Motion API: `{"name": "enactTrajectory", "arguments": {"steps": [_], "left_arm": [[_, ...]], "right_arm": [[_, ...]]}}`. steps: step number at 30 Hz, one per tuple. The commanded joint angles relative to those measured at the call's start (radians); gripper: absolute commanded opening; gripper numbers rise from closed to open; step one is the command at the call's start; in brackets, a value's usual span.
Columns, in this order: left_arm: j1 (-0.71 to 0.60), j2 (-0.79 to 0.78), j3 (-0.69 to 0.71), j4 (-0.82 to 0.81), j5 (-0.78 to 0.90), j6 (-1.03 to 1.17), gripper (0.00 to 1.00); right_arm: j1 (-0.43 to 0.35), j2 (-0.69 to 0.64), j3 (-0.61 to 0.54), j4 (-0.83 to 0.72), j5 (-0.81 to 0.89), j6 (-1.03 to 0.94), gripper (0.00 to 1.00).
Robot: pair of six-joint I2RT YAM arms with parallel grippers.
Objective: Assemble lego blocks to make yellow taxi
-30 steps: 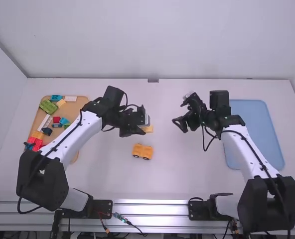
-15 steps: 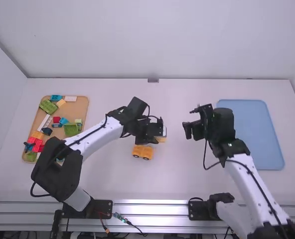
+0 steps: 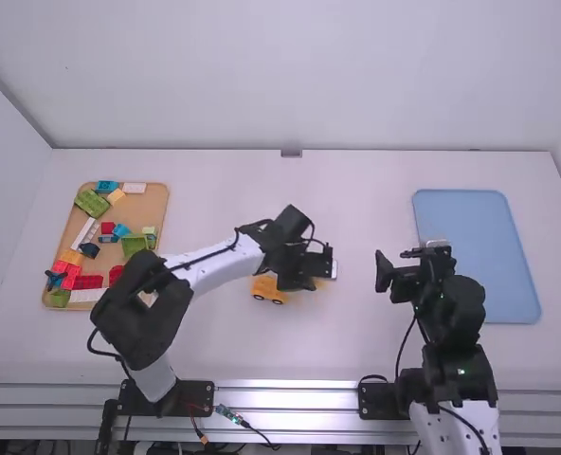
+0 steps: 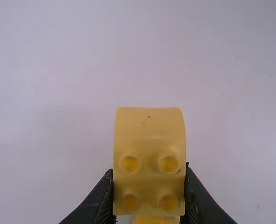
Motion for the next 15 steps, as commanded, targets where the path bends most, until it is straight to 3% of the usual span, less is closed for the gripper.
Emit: {"name": "enactTrajectory", "arguments": {"steps": [1, 7, 15], "left_arm": [[-0.033, 0.035, -0.001, 0.017, -0.075, -0.045, 0.01], [-0.039, 0.093, -0.001, 0.072, -0.074, -0.080, 0.02], [-0.037, 0.114, -0.001, 0.084, -0.072, -0.084, 0.02]], "right_arm": [[-0.013, -0.010, -0.011, -0.006, -0.001, 0.019, 0.99], [-0.016, -0.008, -0.010, -0.012, -0.003, 0.019, 0.99], [0.045, -0.009, -0.010, -0.003, -0.002, 0.007, 0.99]]}}
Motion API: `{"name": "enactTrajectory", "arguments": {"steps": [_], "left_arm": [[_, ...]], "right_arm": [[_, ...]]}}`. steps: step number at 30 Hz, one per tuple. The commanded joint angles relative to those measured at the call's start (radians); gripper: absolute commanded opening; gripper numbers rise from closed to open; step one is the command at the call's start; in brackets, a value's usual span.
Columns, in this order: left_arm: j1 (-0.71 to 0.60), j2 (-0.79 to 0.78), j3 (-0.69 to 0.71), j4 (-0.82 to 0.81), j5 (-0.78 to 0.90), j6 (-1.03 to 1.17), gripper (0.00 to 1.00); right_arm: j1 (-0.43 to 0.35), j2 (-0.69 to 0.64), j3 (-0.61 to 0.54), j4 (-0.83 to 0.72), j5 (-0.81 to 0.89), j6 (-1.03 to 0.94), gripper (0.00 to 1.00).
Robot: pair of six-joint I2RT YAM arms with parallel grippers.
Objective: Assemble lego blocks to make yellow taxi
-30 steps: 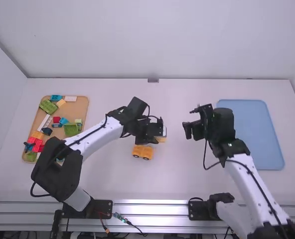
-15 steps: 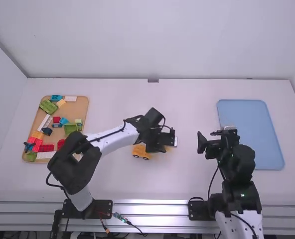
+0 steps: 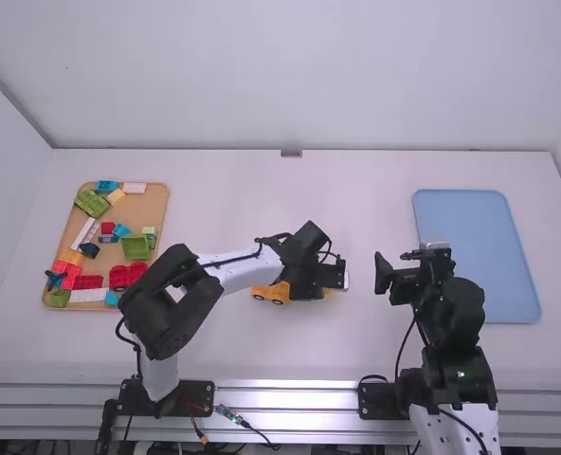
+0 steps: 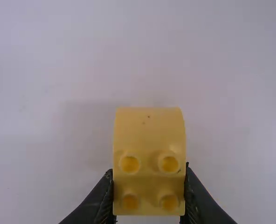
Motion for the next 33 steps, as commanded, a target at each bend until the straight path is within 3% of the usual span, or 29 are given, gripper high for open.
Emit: {"name": "enactTrajectory", "arguments": {"steps": [1, 15, 16, 19, 21, 22, 28, 33], "left_arm": [[0.010, 0.012, -0.001, -0.004, -0.002, -0.004, 0.02], [0.006, 0.076, -0.001, 0.027, -0.051, -0.003, 0.02], [0.006, 0.076, -0.001, 0.024, -0.051, -0.003, 0.05], [0.006, 0.076, -0.001, 0.021, -0.055, -0.002, 0.30], [0.005, 0.076, -0.001, 0.022, -0.069, -0.002, 0.58], [0.006, 0.075, -0.001, 0.022, -0.070, -0.002, 0.99], [0.007, 0.037, 0.015, -0.007, -0.089, -0.002, 0.99], [0.051, -0.099, 0.060, -0.113, -0.011, 0.044, 0.99]], "right_arm": [[0.019, -0.005, -0.008, 0.009, -0.002, -0.001, 0.99], [0.047, -0.005, -0.008, 0.018, 0.002, -0.023, 0.99], [0.047, -0.004, -0.008, 0.018, 0.001, -0.023, 1.00], [0.047, -0.004, -0.008, 0.018, 0.002, -0.024, 0.99], [0.047, -0.004, -0.008, 0.017, 0.002, -0.024, 1.00], [0.047, -0.004, -0.008, 0.017, 0.002, -0.024, 0.99], [0.049, -0.004, -0.008, 0.020, 0.002, -0.054, 1.00], [0.027, 0.010, -0.008, 0.064, 0.001, -0.054, 0.99]]}}
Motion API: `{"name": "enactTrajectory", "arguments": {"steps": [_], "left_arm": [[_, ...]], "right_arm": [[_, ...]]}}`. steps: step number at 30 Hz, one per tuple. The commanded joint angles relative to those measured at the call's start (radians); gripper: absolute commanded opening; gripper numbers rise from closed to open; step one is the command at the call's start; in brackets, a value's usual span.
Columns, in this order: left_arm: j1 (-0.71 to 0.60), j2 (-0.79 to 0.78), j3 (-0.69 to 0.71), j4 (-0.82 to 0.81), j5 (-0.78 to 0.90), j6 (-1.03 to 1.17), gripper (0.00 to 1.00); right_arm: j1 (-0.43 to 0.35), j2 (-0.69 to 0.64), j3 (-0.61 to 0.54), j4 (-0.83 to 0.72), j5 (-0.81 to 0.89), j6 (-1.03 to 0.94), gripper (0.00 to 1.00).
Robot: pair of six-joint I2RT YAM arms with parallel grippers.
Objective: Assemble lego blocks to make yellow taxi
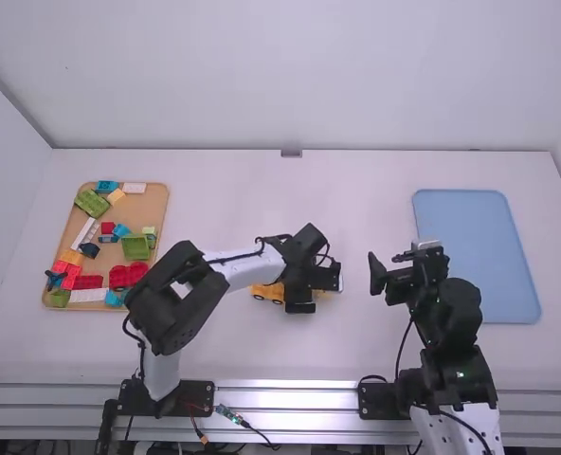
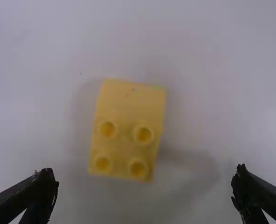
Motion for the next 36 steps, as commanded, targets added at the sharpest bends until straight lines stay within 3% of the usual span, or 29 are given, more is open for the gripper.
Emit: {"name": "enactTrajectory", "arguments": {"steps": [1, 3, 5, 10, 13, 18, 24, 28, 36], "left_arm": [[0.056, -0.142, 0.043, -0.019, 0.079, 0.056, 0.99], [0.090, -0.189, 0.043, -0.036, 0.138, 0.092, 0.99], [0.185, -0.291, 0.039, -0.097, 0.277, 0.196, 0.99], [0.336, -0.376, 0.029, -0.183, 0.431, 0.315, 0.99], [0.461, -0.393, 0.012, -0.288, 0.549, 0.515, 0.99], [0.579, -0.391, -0.015, -0.343, 0.636, 0.619, 0.99], [0.634, -0.392, -0.067, -0.249, 0.532, 0.582, 0.99], [0.629, -0.392, -0.075, -0.266, 0.507, 0.583, 0.99], [0.634, -0.391, -0.169, -0.148, 0.564, 0.657, 0.99]], "right_arm": [[-0.019, 0.027, -0.008, 0.027, -0.006, -0.017, 1.00], [-0.026, 0.051, -0.003, 0.042, -0.041, -0.051, 1.00], [-0.045, 0.134, 0.016, 0.083, -0.148, -0.103, 1.00], [-0.059, 0.325, 0.080, 0.085, -0.325, -0.252, 1.00], [-0.043, 0.528, 0.160, -0.034, -0.522, -0.539, 0.99], [0.036, 0.775, 0.216, -0.141, -0.547, -0.826, 1.00], [0.090, 1.060, 0.220, 0.062, -0.491, -0.835, 0.99], [0.088, 1.146, 0.220, 0.132, -0.504, -0.816, 1.00], [0.094, 1.179, 0.208, 0.016, -0.702, -1.081, 0.99]]}}
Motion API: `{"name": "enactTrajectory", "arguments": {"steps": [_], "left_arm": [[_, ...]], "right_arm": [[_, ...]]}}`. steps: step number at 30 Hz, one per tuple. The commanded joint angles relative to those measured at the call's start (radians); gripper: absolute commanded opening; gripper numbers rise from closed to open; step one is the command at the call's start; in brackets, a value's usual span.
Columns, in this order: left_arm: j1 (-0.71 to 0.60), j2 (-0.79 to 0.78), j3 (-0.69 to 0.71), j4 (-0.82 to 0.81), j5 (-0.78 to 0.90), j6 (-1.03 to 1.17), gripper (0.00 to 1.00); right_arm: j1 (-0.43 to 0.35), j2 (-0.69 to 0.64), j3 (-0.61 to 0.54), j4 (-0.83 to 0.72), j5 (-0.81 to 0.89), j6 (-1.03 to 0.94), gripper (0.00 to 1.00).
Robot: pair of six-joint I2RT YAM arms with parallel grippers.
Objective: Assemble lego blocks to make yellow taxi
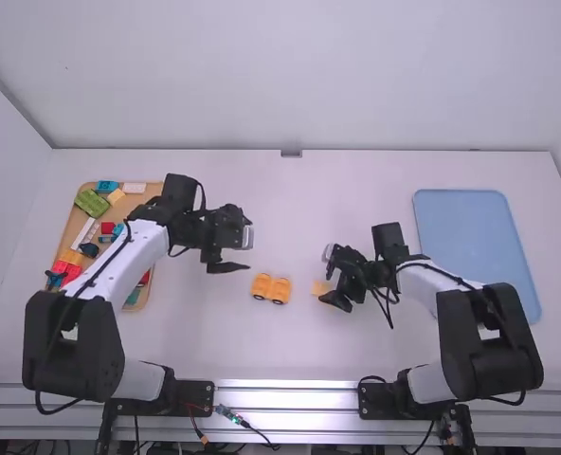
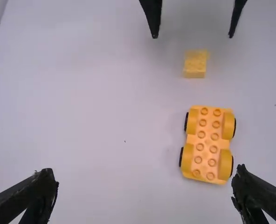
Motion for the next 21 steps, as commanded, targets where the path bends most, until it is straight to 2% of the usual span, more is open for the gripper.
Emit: {"name": "enactTrajectory", "arguments": {"steps": [1, 5, 8, 16, 21], "left_arm": [[0.001, 0.000, -0.051, 0.043, 0.049, 0.017, 0.99], [0.001, 0.000, -0.112, 0.115, 0.077, 0.000, 0.99], [0.002, 0.000, -0.136, 0.136, 0.077, 0.002, 0.99], [0.001, 0.000, -0.136, 0.140, 0.072, -0.003, 0.99], [0.001, 0.018, -0.137, 0.144, 0.073, 0.004, 0.99]], "right_arm": [[0.011, 0.008, 0.003, -0.004, -0.092, -0.145, 0.99], [0.034, 0.008, -0.062, 0.145, -0.055, -0.112, 0.99], [0.034, 0.008, -0.139, 0.333, -0.022, -0.007, 0.99], [0.034, 0.014, -0.195, 0.385, -0.030, -0.002, 1.00], [0.032, 0.081, -0.194, 0.446, -0.023, 0.001, 1.00]]}}
